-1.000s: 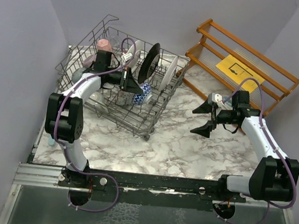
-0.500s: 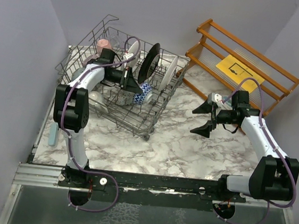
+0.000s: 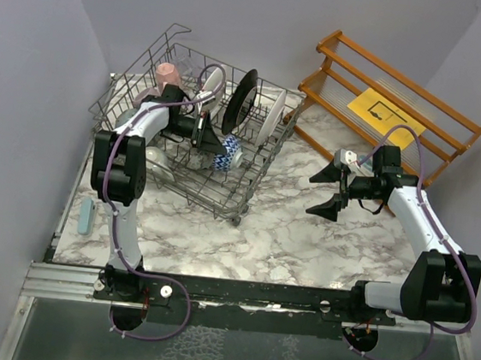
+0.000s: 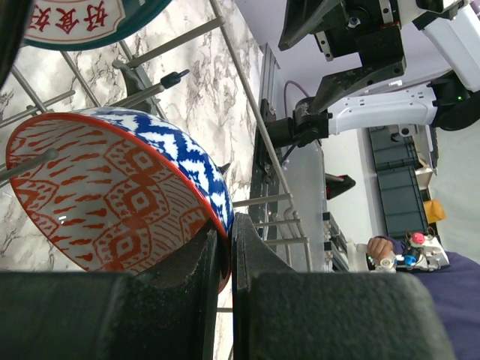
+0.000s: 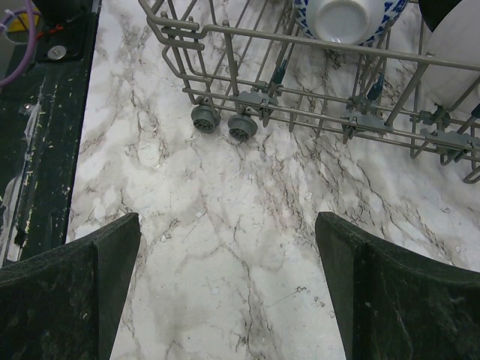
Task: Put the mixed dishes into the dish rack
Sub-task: Insert the bowl into the dish rack.
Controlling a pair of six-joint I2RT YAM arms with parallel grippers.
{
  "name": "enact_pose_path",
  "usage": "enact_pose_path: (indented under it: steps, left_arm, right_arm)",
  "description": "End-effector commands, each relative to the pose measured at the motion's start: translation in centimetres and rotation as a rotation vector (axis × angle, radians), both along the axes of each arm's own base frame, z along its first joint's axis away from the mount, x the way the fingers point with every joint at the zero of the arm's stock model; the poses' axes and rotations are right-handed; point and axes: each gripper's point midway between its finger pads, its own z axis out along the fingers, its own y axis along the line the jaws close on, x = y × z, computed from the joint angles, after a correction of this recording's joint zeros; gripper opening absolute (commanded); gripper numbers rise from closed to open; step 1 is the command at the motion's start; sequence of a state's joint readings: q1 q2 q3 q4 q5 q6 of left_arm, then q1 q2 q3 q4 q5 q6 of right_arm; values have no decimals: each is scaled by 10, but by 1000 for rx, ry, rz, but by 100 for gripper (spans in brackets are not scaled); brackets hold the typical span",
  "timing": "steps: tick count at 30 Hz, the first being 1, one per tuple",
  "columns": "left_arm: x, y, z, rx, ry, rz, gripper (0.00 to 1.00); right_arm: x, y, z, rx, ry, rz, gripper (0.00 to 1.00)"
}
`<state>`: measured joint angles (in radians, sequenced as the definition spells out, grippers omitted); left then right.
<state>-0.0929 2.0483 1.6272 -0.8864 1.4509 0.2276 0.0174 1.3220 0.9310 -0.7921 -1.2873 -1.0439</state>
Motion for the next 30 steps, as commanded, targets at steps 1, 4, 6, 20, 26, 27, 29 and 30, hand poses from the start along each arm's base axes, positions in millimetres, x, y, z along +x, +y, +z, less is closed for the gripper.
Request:
enact_pose_path:
  steps: [1,4,6,20,26,27,29,30]
  left_arm:
    - [7,5,-4,2,-19,7,0]
    - [9,5,-8,10,-15,7,0]
    - [10,5,-11,22,-11,10,0]
    - [14,7,-25,104,-1,32,12]
    - [19,8,-22,139,-20,61,25]
    - [19,8,-20,143,-24,68,28]
    - [21,8,-16,157,-34,86,32]
    - [22,9,-15,163,-40,93,33]
  right_arm:
    - [2,-3,-5,-10,2,-9,100]
    - [1,-3,-5,-10,5,-9,100]
    - [1,-3,-6,-11,7,-10,100]
    - [2,-3,-5,-10,3,-9,100]
    - [1,-3,-5,-9,3,-9,100]
    - [1,-3,-4,-9,1,-8,100]
    - [1,-3,-4,-10,1,-8,100]
    - [1,-3,-4,-8,-1,-7,100]
